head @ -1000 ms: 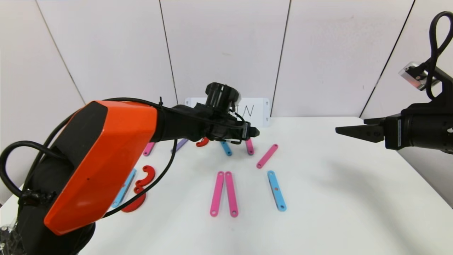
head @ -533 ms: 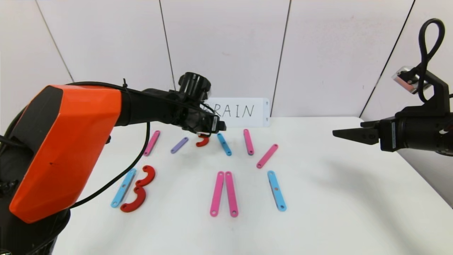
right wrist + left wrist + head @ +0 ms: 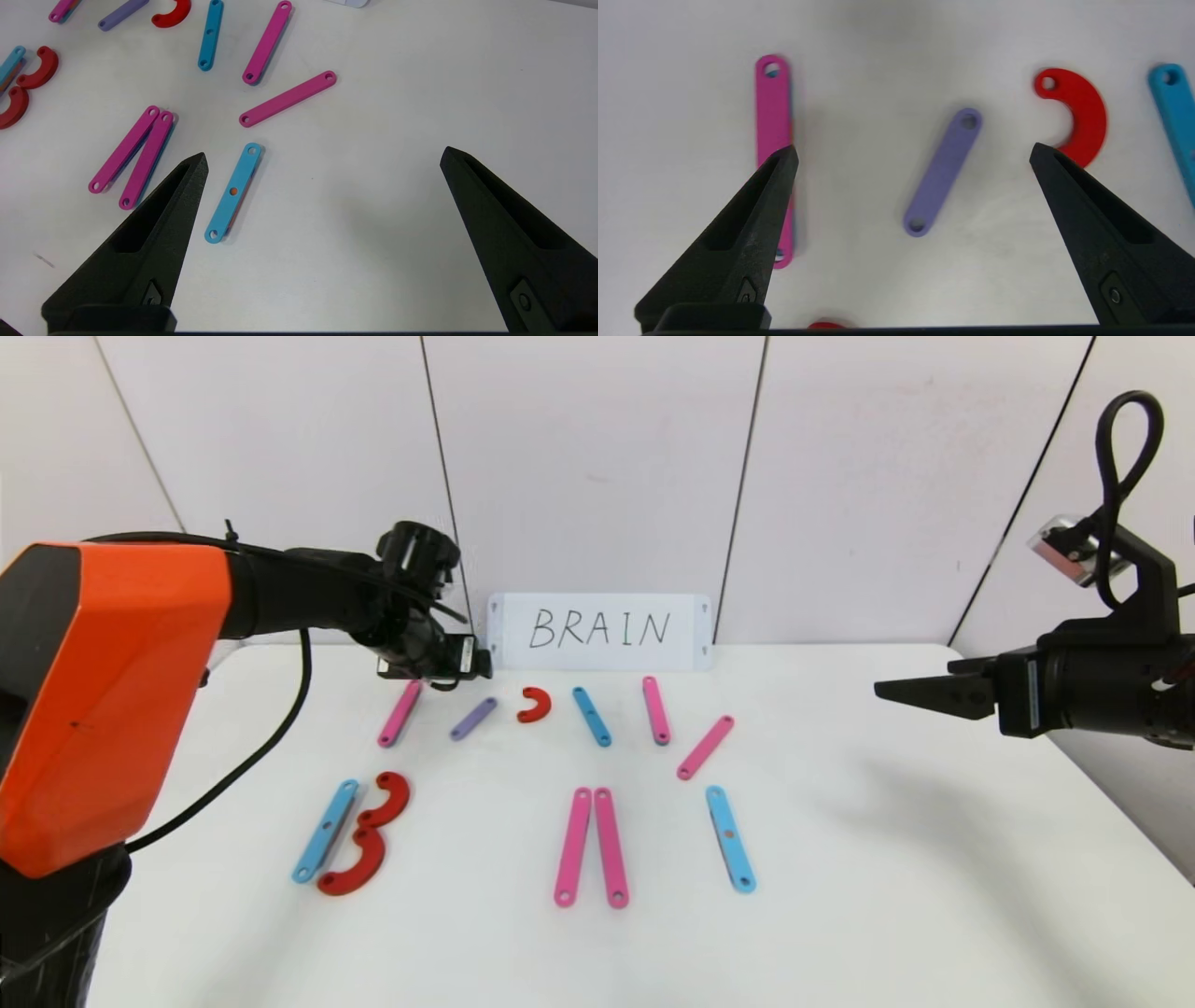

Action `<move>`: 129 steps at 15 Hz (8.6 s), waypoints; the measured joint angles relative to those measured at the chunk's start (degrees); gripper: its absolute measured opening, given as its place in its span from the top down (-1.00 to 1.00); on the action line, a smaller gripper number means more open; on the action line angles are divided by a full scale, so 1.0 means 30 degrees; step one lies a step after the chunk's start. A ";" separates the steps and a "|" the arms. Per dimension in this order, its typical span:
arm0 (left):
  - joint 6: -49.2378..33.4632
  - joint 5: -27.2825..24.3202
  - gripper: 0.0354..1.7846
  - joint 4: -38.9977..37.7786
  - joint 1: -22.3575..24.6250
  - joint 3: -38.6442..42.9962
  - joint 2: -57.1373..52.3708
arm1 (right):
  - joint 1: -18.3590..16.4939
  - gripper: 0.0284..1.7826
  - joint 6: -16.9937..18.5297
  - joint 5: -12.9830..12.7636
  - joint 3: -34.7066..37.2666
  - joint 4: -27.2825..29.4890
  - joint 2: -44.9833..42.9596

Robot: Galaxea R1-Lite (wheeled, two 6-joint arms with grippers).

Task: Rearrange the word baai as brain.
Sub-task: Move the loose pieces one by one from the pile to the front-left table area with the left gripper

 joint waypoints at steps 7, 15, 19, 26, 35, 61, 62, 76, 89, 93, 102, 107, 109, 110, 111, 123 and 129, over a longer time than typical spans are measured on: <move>0.0000 -0.0146 -0.95 0.0955 0.2670 0.0061 -0.0098 | 0.0024 -0.95 0.0000 0.0000 0.0000 0.0000 0.0045; 0.0130 -0.0414 -0.95 0.1073 0.3738 0.0053 0.0959 | 0.0028 -0.95 0.0008 -0.0012 0.0008 0.0000 0.0146; 0.0102 -0.0918 -0.95 0.1569 0.3730 0.0033 0.1243 | 0.0024 -0.95 0.0000 -0.0008 0.0000 0.0000 0.0183; 0.0276 -0.1353 -0.88 0.1581 0.3572 -0.0142 0.1589 | 0.0028 -0.95 0.0000 -0.0008 0.0000 0.0000 0.0248; 0.0289 -0.1317 0.59 0.1581 0.3308 -0.0203 0.1914 | 0.0053 -0.95 0.0000 -0.0008 0.0000 0.0008 0.0276; -0.4088 0.0000 0.69 0.1187 -0.3247 1.2126 -0.7119 | -0.1085 -0.95 0.0098 0.1260 -0.0037 -0.2056 0.2121; -0.4133 0.0028 0.69 0.1146 -0.3450 1.2386 -0.7038 | -0.1093 -0.95 0.0098 0.1239 -0.0028 -0.2056 0.2121; -0.4141 -0.0203 0.69 -0.1772 -0.4320 1.4165 -0.5982 | -0.1069 -0.95 0.0089 0.1223 0.0020 -0.2056 0.2129; -0.4177 -0.0219 0.69 -0.1764 -0.4385 1.4100 -0.5660 | -0.1057 -0.95 0.0000 0.1223 0.0118 -0.2052 0.2121; -0.4344 -0.0146 0.47 -0.1772 -0.4385 1.4149 -0.5685 | -0.0992 -0.95 0.0008 0.1203 0.0138 -0.2052 0.2105; -0.4356 -0.0211 -0.89 -0.1764 -0.4506 1.3962 -0.5831 | -0.0983 -0.95 0.0000 0.1195 0.0158 -0.2052 0.2097; -0.4198 -0.0167 -0.95 -0.1772 -0.4523 1.3649 -0.6559 | -0.0922 -0.95 0.0000 0.1239 0.0268 -0.2056 0.2068; -0.4031 -0.0085 -0.95 -0.1764 -0.4450 1.3402 -0.6900 | -0.0727 -0.95 0.0000 0.1248 0.0305 -0.2056 0.2133; -0.3929 -0.0085 -0.95 -0.1739 -0.4311 1.3089 -0.7083 | -0.0646 -0.95 0.0000 0.1211 0.0349 -0.2056 0.2186; -0.3730 -0.0073 -0.95 -0.1699 -0.4120 1.2715 -0.7213 | -0.0597 -0.95 -0.0012 0.1211 0.0378 -0.2056 0.2235; -0.1532 -0.0114 -0.95 -0.1829 -0.2840 0.7505 -0.5705 | -0.0073 -0.95 -0.0041 0.1048 0.0589 -0.2089 0.2629; -0.1495 -0.0114 -0.95 -0.2995 -0.2958 0.4425 -0.2617 | -0.0093 -0.95 -0.0020 0.1048 0.0488 -0.2089 0.2796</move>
